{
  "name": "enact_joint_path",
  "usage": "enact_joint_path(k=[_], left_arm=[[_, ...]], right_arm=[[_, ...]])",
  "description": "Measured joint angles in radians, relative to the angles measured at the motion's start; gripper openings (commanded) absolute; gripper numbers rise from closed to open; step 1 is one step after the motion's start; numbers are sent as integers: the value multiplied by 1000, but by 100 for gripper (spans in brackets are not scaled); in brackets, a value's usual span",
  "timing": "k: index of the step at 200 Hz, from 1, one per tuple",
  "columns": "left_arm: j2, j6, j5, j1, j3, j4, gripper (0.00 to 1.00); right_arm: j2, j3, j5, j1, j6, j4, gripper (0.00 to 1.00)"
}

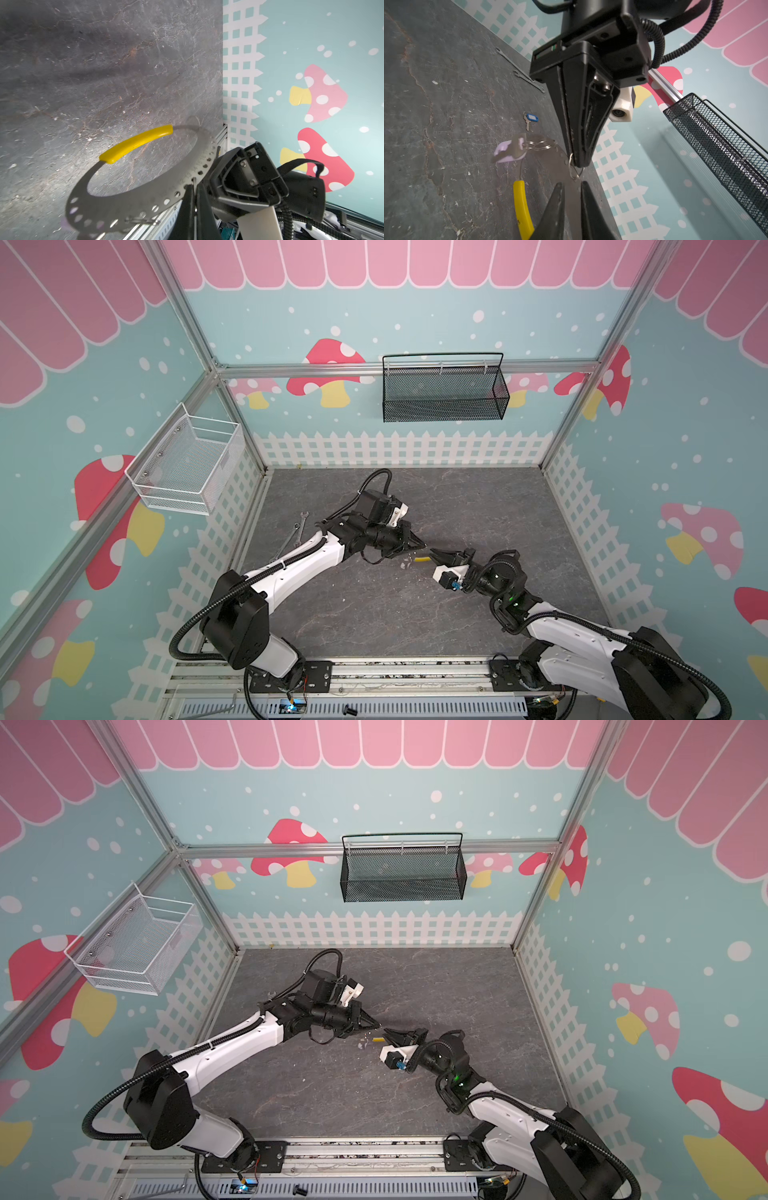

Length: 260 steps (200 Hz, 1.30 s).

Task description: Put the keys on the keyring

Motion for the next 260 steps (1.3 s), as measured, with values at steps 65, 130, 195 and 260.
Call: enact_joint_path(k=[65, 130, 195, 260], left_arm=[[-29, -62, 22, 0, -34, 59, 0], [-53, -83, 28, 0, -57, 70, 0], [-69, -98, 27, 0, -61, 71, 0], [-69, -108, 25, -5, -61, 71, 0]], right_arm=[[70, 2, -56, 0, 8, 58, 12], [87, 2, -51, 0, 53, 123, 13], [82, -15, -14, -1, 57, 166, 15], [82, -25, 2, -1, 37, 198, 18]])
